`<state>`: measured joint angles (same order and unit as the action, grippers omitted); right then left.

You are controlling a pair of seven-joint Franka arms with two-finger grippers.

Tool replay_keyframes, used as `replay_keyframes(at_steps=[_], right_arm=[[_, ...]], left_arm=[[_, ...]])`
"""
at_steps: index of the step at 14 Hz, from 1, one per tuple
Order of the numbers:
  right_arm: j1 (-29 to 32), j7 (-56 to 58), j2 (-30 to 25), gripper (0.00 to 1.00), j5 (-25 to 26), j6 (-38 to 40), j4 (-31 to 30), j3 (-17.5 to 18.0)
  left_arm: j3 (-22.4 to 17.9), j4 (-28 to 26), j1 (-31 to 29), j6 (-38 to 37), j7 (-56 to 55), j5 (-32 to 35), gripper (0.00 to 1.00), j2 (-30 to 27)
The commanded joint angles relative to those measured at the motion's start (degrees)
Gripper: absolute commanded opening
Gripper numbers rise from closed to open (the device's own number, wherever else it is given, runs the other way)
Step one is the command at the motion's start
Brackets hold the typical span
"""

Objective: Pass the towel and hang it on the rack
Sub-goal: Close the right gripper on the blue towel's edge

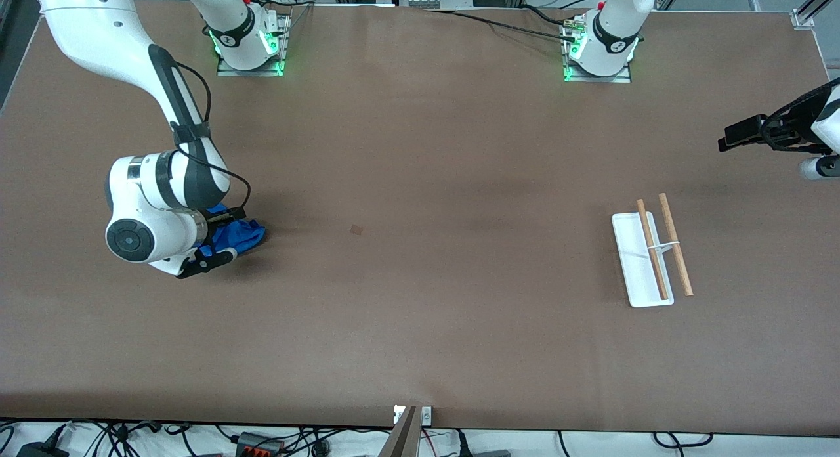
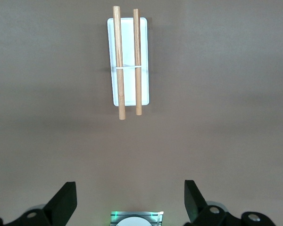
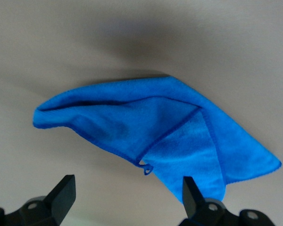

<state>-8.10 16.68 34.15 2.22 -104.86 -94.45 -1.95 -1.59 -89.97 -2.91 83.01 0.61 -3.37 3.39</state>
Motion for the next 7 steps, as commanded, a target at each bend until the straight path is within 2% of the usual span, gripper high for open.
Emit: replay_keyframes(at_steps=[1, 2, 7], right_arm=[[0.6, 9.1, 2.0, 1.0, -0.5, -1.0, -0.3, 0.3], [1.2, 9.9, 2.4, 1.0, -0.5, -1.6, -0.4, 0.3], [1.2, 10.0, 3.3, 0.83, -0.6, -1.7, -0.3, 0.4]], left_arm=[[0.0, 1.5, -0.1, -1.0, 0.5, 0.6, 1.0, 0.6], [0.1, 1.5, 0.0, -1.0, 0.5, 0.6, 1.0, 0.6], [0.0, 1.5, -0.1, -0.9, 0.5, 0.5, 1.0, 0.6]])
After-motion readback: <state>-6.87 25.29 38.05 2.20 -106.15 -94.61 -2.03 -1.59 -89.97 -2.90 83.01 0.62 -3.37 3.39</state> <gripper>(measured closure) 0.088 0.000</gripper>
